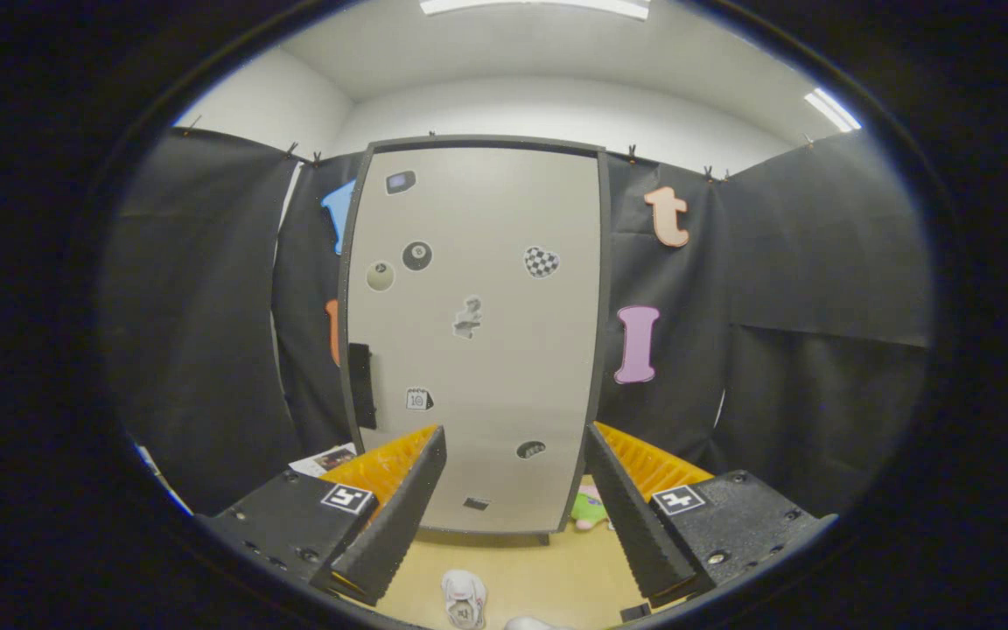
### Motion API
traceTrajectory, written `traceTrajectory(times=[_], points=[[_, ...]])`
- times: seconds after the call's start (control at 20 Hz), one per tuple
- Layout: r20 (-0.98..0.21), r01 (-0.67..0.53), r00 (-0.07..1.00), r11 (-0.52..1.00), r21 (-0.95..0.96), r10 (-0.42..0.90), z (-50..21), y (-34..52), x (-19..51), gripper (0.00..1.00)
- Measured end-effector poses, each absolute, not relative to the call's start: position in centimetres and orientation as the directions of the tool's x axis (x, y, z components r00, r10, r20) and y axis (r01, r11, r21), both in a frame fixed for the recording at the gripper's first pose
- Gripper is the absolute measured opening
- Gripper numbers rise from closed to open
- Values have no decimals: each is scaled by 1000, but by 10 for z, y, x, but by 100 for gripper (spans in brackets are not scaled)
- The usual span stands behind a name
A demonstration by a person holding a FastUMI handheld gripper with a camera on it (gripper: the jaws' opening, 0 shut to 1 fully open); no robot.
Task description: Open the shoe cabinet door, grab the shoes and put them into the shoe cabinet, then close the shoe cabinet door.
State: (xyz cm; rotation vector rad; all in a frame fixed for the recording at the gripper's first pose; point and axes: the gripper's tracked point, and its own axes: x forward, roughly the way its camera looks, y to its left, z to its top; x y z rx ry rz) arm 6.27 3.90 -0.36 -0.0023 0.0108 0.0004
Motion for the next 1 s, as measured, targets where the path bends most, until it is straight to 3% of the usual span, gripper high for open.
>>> traceTrajectory(times=[0.75,1.0], points=[[-46,-177,983,983,49,179,-29,210,207,100],[-60,-175,982,983,58,178,-30,232,238,100]])
